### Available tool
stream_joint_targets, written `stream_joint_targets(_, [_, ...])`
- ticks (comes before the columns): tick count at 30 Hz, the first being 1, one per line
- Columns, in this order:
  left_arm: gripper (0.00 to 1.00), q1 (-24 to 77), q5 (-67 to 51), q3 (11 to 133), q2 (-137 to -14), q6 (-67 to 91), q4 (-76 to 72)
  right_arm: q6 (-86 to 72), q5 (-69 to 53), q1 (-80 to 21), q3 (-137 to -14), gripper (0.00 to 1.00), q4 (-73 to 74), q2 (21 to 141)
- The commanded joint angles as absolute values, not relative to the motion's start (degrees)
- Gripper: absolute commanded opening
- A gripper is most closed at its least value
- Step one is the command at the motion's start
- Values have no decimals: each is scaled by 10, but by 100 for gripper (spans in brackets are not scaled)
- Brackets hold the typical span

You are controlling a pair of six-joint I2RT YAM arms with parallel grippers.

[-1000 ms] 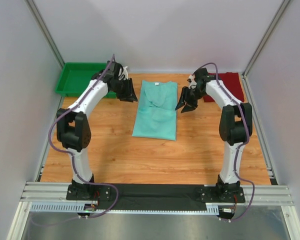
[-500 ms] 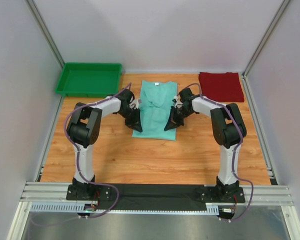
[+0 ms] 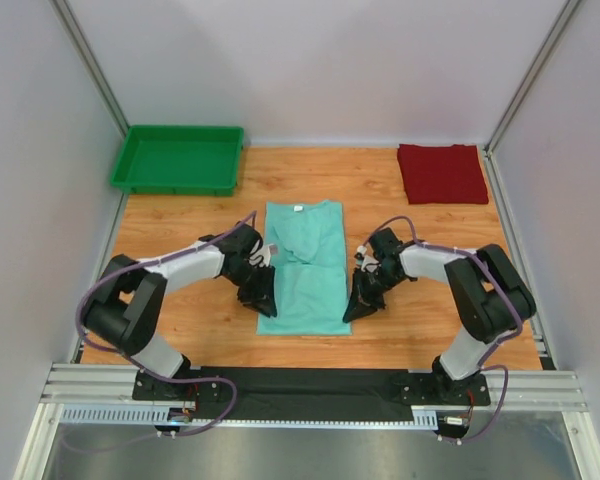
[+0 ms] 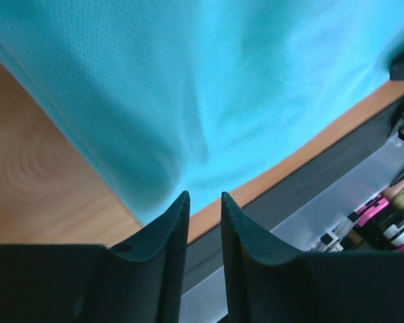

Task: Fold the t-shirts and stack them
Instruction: Fold the tshirt

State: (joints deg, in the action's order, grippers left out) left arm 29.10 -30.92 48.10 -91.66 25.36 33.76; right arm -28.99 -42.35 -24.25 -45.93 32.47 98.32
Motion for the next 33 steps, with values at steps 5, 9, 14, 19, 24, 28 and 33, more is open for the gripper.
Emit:
stream_joint_targets(5, [38,281,-330,560,-849,246,331,-290,-404,-239,-552,23,330,941])
stream_joint_targets(9, [29,249,-340,607,-955,235,312,-294,-420,-239,-641,20,317,1046])
stream_joint_targets(14, [27,229,-321,642,-1040,206,299,-295,-439,-218,-701,10,307,1130])
stream_joint_targets(19, [24,208,-313,628,-1089,185,286,-273,-425,-185,-675,8,297,1153])
stream_joint_targets(24, [24,205,-305,617,-1075,164,285,-230,-406,-150,-642,9,307,1146])
stream_joint_targets(28, [25,206,-308,611,-1054,153,301,-201,-381,-147,-671,11,357,1122])
stream_joint_targets(33, [38,212,-322,642,-957,162,337,-221,-400,-147,-712,16,390,1072])
